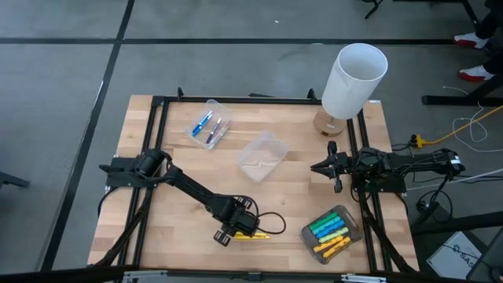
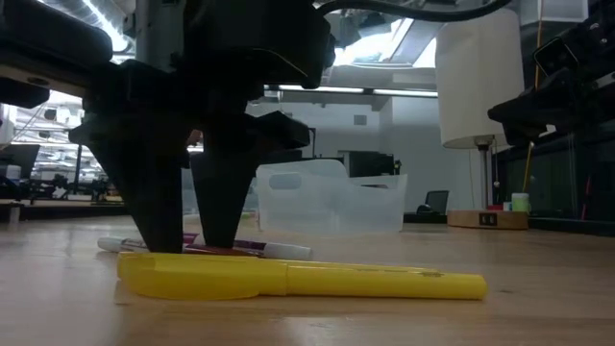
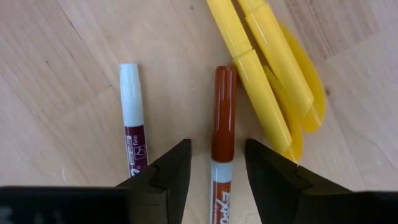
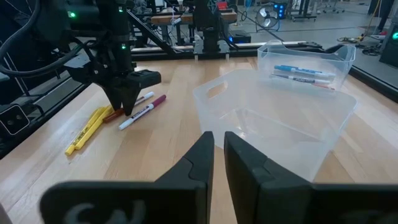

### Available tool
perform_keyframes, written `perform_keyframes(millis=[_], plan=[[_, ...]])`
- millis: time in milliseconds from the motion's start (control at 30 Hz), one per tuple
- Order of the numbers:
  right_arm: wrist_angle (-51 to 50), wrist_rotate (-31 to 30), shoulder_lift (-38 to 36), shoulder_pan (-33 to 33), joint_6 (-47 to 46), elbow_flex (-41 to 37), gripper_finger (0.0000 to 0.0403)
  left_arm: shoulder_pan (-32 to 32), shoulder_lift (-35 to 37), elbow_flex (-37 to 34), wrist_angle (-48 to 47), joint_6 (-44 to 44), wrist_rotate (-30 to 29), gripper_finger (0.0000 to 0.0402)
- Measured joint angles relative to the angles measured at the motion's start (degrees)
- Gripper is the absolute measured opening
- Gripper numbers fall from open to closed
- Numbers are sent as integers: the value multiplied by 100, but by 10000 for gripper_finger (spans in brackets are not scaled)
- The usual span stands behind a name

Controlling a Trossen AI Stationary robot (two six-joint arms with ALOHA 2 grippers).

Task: Pick & Place Markers
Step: Put the brown marker into the transparent bin

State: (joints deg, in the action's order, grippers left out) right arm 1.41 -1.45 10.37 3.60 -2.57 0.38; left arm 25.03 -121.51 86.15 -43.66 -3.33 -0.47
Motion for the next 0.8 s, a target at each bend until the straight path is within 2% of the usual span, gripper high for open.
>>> perform_keyframes(millis=[200, 567, 800], plan=[[-2, 0, -2, -1, 0, 0, 40, 0, -6, -7, -4, 2, 0, 121], [0, 0, -2, -1, 0, 0, 40, -3, -11, -17, -21, 2, 121, 39], [0, 0, 0, 0, 0, 0, 40, -3, -11, -20, -24, 7, 133, 31]])
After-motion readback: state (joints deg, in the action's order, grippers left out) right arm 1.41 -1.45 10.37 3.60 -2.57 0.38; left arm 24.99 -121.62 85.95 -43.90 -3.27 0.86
